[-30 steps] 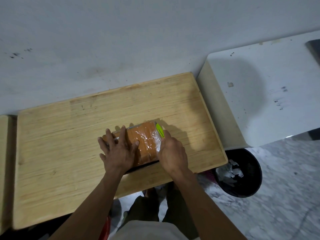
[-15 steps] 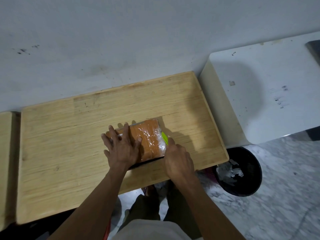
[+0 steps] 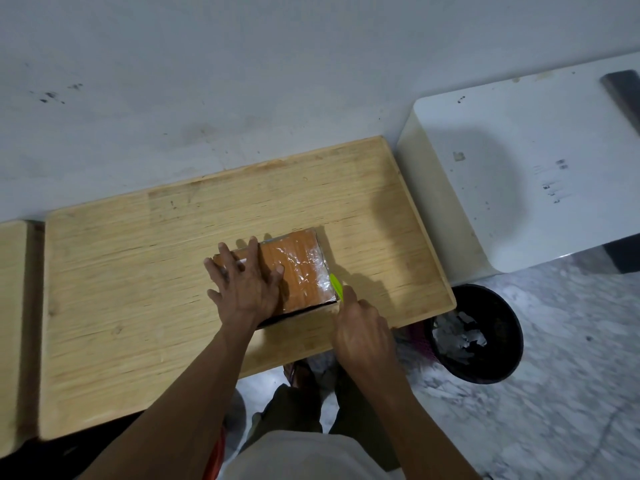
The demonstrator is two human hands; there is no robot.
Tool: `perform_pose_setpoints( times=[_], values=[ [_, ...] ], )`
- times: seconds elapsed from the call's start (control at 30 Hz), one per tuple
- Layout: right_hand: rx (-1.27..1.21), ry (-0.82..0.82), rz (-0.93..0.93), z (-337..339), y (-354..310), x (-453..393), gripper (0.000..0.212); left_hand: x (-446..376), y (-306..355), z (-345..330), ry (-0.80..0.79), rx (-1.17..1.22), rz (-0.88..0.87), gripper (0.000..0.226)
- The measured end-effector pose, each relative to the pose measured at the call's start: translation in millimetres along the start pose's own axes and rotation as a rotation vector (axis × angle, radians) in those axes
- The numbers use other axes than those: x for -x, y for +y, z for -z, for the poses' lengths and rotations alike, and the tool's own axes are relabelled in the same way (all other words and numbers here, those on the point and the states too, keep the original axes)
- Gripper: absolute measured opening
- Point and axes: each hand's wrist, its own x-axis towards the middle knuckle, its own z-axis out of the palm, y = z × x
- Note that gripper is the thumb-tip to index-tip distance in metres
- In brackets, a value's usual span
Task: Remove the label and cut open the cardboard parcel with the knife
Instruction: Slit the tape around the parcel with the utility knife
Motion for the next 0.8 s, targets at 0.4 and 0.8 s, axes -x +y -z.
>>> perform_pose_setpoints(
  times=[0.4,0.8],
  values=[
    [-0.125,0.162,0.007,-25,42,40,0.04,0,0,2,-0.019,0.016,-0.018,0.076],
    [-0.618,0.409,-0.088,22,17,-4,0.017,2,-5,10,-0.091,0.018,-0.037,0.077]
  ],
)
